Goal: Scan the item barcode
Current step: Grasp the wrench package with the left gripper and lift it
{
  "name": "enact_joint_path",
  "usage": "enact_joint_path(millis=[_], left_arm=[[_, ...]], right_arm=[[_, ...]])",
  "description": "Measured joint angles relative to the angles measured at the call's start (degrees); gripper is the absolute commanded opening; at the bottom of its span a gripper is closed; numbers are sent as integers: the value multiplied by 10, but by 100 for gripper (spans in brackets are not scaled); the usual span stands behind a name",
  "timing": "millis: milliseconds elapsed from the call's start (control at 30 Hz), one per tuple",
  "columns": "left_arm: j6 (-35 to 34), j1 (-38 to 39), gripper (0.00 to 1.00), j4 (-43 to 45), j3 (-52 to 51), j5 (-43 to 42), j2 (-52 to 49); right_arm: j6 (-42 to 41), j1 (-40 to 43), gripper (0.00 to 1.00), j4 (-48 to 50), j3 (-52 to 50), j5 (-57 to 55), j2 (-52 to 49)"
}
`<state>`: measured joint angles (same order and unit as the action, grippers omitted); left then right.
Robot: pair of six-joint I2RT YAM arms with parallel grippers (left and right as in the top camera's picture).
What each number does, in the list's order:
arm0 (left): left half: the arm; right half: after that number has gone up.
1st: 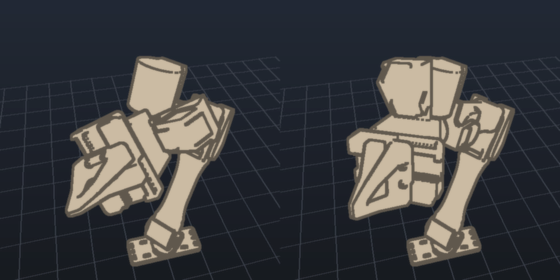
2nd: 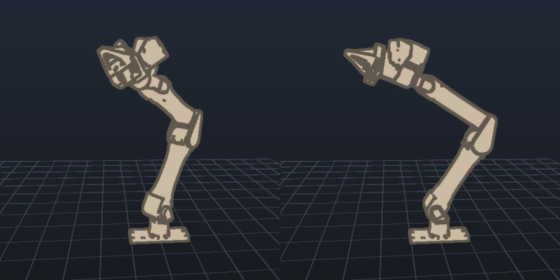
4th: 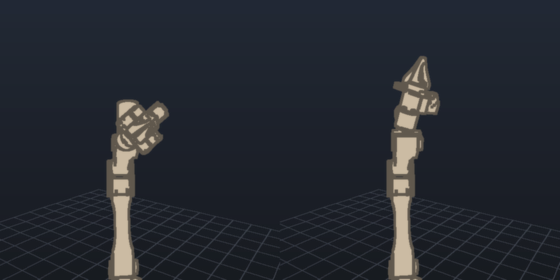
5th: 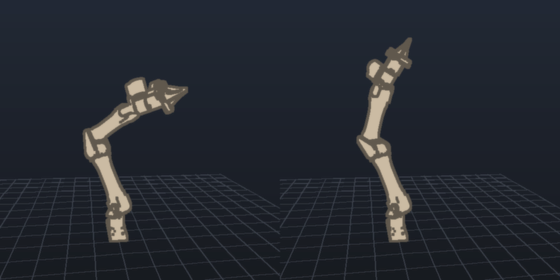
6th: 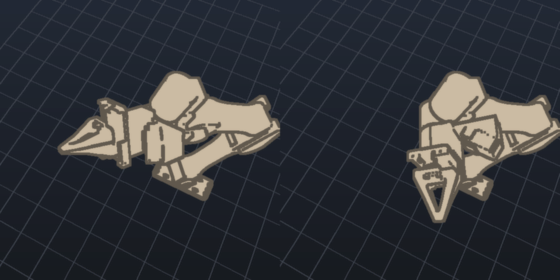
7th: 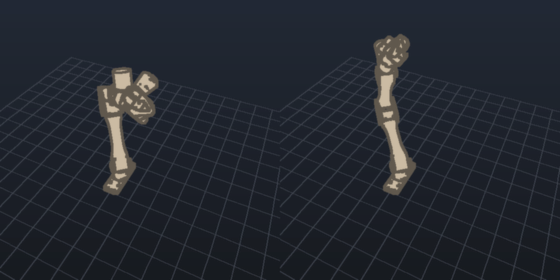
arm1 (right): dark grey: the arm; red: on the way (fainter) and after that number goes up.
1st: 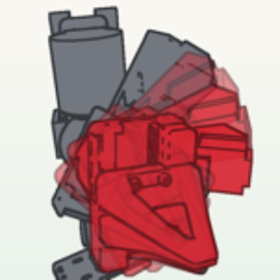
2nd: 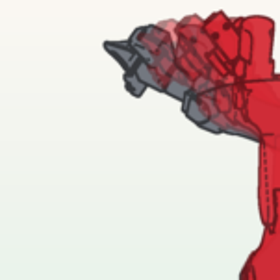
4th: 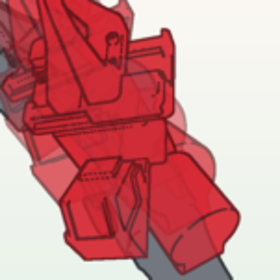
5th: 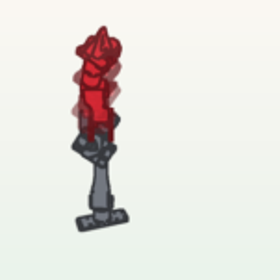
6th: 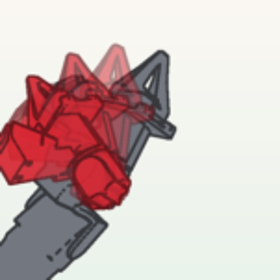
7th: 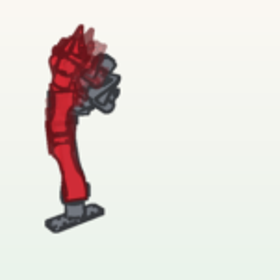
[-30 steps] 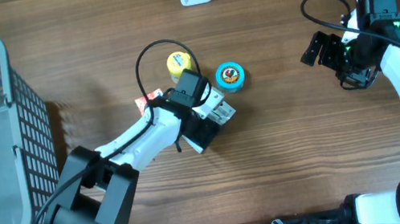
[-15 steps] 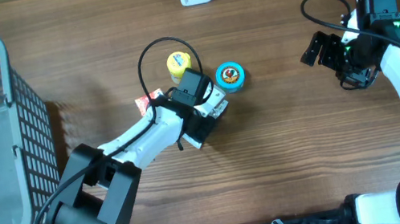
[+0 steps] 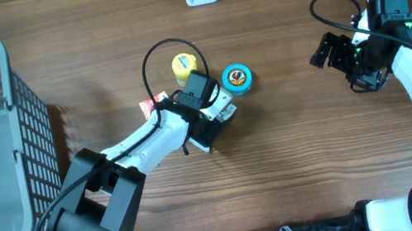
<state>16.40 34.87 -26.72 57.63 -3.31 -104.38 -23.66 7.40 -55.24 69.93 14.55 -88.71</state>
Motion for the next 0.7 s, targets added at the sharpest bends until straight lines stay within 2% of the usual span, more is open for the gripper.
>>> enact_joint_path(millis=[433, 700], left_arm=[[-12, 1, 11, -3, -2, -2, 7], [-21, 4, 7, -15, -19, -4, 34]], right_arm=[[0, 0, 100, 0, 0, 0, 0], [0, 0, 100, 0, 0, 0, 0]])
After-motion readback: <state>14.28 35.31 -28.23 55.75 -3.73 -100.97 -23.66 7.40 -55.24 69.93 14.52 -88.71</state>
